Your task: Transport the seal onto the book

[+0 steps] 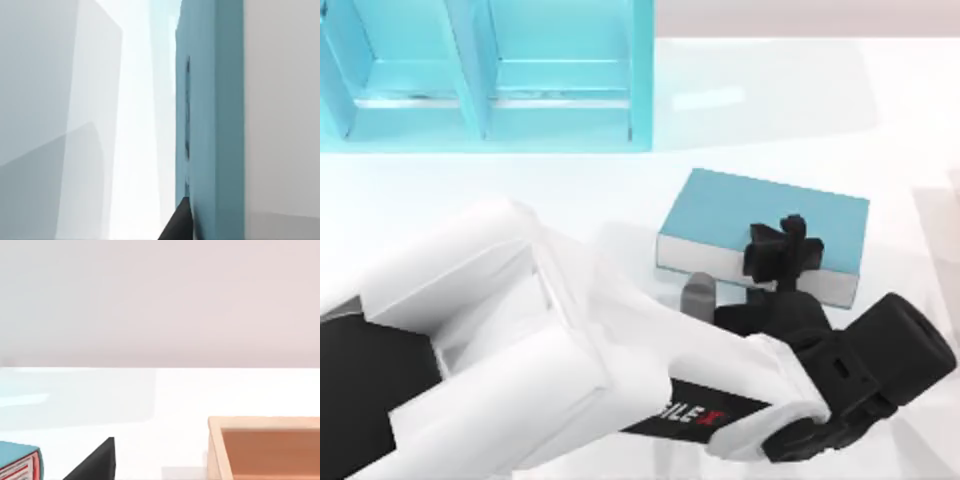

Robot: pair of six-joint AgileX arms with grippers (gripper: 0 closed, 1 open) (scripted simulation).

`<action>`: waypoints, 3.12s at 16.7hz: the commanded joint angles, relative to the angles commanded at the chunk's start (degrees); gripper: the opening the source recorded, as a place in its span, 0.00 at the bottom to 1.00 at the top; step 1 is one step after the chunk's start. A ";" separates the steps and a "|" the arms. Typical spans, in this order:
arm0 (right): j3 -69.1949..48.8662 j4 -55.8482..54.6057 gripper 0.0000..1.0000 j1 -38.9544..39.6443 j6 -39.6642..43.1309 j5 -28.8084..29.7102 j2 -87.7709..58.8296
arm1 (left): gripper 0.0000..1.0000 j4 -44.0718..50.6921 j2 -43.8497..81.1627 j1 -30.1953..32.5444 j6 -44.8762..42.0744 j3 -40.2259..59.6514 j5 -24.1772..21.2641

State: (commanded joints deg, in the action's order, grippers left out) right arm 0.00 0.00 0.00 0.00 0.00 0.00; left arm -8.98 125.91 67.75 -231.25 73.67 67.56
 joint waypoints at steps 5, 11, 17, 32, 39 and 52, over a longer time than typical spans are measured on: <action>0.00 0.00 1.00 0.00 0.00 0.00 0.00 | 0.90 0.00 0.00 0.00 0.00 0.00 0.00; 0.00 0.00 1.00 0.00 0.00 0.00 0.00 | 1.00 0.00 0.00 0.00 0.00 0.00 0.00; 0.00 0.00 1.00 0.00 0.00 0.00 0.00 | 1.00 0.76 0.09 0.30 0.71 0.03 0.04; 0.00 0.00 1.00 0.00 0.00 0.00 0.00 | 1.00 61.89 2.25 16.80 55.20 9.53 4.92; 0.00 0.00 1.00 0.00 0.00 0.00 0.00 | 1.00 72.80 2.55 20.61 66.06 12.00 6.22; 0.00 0.00 1.00 0.00 0.00 0.00 0.00 | 1.00 68.90 -15.19 1.81 91.39 0.91 -10.33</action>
State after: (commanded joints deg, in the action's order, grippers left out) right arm 0.00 0.00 0.00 0.00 0.00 0.00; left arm 59.92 110.71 69.57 -139.86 74.58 57.23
